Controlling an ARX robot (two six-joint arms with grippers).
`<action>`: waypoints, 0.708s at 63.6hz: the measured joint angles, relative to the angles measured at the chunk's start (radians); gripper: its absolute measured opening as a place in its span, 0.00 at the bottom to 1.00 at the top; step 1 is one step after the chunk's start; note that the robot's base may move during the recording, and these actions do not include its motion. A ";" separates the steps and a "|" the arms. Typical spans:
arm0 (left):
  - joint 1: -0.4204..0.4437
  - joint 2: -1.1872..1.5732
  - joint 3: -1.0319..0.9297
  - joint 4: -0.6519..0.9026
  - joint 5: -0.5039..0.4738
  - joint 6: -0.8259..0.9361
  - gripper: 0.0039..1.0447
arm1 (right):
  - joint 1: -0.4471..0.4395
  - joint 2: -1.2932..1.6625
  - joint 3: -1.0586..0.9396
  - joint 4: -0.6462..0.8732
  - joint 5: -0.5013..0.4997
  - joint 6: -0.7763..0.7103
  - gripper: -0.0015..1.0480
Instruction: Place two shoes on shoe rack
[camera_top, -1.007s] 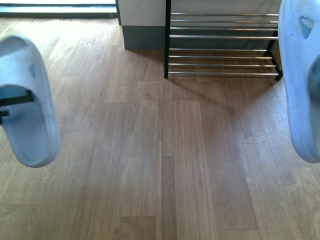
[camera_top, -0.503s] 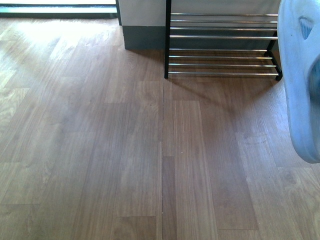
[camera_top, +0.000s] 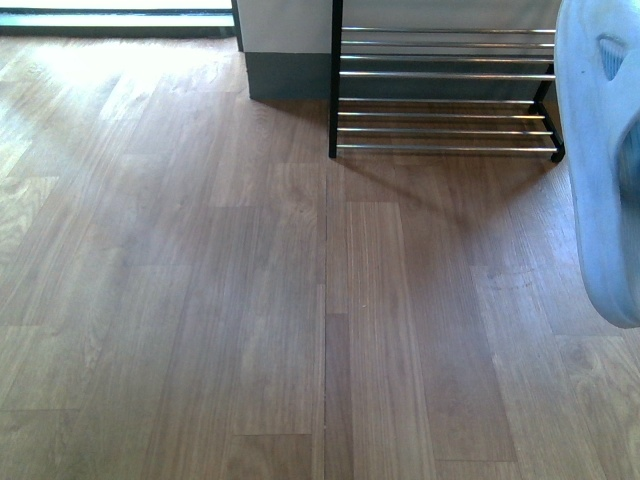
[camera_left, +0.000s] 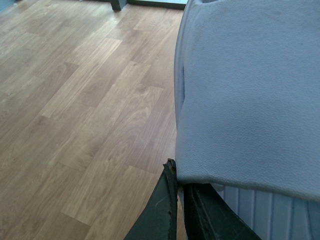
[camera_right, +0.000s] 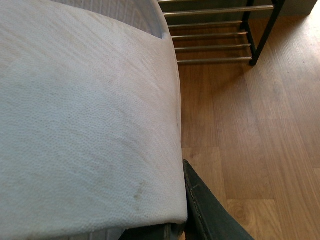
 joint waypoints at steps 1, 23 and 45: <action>0.000 0.000 0.000 0.000 0.000 0.000 0.01 | 0.000 0.000 0.000 0.000 0.000 0.000 0.02; 0.000 0.000 0.000 0.000 0.000 0.000 0.01 | 0.000 0.000 0.000 0.000 0.000 0.000 0.02; 0.000 0.000 0.000 -0.001 0.000 0.000 0.01 | 0.000 0.000 0.000 0.000 0.000 0.000 0.02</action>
